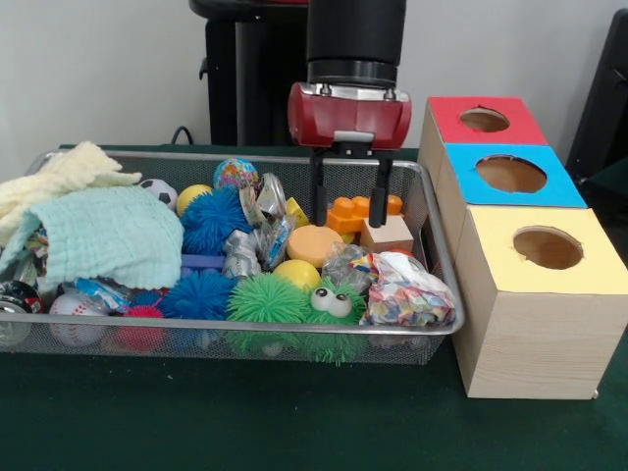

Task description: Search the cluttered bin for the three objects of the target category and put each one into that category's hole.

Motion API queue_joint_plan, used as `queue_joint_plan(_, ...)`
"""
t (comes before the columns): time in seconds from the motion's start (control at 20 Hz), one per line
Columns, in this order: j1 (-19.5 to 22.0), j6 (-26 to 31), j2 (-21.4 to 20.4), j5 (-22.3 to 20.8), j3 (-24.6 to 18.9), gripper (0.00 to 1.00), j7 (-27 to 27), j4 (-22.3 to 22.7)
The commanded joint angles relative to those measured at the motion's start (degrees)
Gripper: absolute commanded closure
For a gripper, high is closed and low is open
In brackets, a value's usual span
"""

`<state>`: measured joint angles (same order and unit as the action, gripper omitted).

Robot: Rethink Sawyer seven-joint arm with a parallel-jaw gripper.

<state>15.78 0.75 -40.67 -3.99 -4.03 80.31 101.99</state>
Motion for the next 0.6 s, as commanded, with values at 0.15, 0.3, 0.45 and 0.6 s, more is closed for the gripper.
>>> queue_joint_plan(0.15, -4.34, -0.95, 3.99, 5.72, 4.28, 0.00, 13.46, -6.02)
queue_joint_plan(0.3, -5.61, -2.33, 4.59, 6.85, 5.35, 0.00, 13.96, -5.63)
queue_joint_plan(0.45, -6.16, -2.98, 5.21, 7.76, 5.53, 0.00, 13.84, -5.83)
queue_joint_plan(0.6, -5.40, -6.73, 5.47, 7.33, 4.16, 0.00, 14.17, -5.31)
